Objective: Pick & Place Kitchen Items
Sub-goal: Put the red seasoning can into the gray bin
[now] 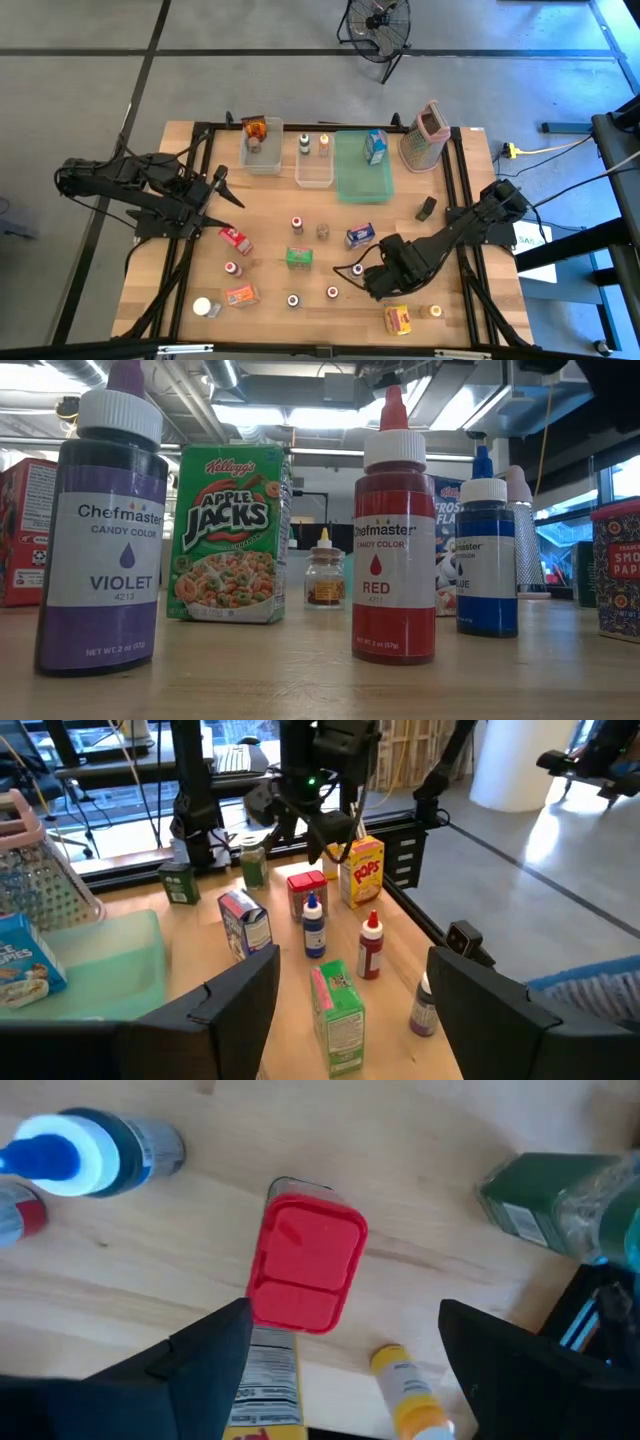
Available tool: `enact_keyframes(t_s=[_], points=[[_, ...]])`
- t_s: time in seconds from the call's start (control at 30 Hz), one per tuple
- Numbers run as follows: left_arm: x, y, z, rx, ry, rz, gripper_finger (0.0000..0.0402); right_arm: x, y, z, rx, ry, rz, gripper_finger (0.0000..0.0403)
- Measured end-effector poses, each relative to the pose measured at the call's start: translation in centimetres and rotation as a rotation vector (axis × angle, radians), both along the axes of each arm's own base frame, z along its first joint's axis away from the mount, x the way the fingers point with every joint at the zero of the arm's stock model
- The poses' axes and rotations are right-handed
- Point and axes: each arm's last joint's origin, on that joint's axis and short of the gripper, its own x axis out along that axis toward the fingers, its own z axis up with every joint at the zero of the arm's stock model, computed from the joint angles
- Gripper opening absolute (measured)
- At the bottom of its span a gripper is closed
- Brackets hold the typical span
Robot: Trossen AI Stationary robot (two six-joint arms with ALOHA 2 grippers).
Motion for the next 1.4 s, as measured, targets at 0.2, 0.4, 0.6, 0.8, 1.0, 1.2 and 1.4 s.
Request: enact_keyframes(t_s=[0.2,0.4,0.6,0.8,1.0,1.2,1.4], points=[[0.3,0.0,-0.1,0.001,0.011,0.0,0.0249,0.0,-1.2,0.0,0.04,-0.042,0.041,0.0323],[0.6,-0.1,-0.3,0.003,0.028,0.0,0.0249,-2.6,-2.8,1.4,0.069,-0.141,-0.004,0.0323],[1.1,-0.1,-0.5,0.007,0.051,0.0,0.0249,-3.6,-2.9,0.2,0.087,-0.285,-0.032,0.0323],[1.9,-0.2,-0.8,0.011,0.084,0.0,0.0249,-3.2,-2.6,-1.3,0.079,-0.243,-0.107,0.0323],[2.8,-0.4,-1.3,0.016,0.126,0.0,0.0249,-2.3,-2.0,-2.6,0.074,-0.234,-0.111,0.0323],[3.7,-0.5,-1.8,0.021,0.161,0.0,0.0249,-1.9,-1.7,-3.4,0.065,-0.207,-0.141,0.0323],[4.2,-0.5,-2.1,0.023,0.184,0.0,0.0249,-1.9,-1.7,-3.5,0.067,-0.205,-0.162,0.0323]])
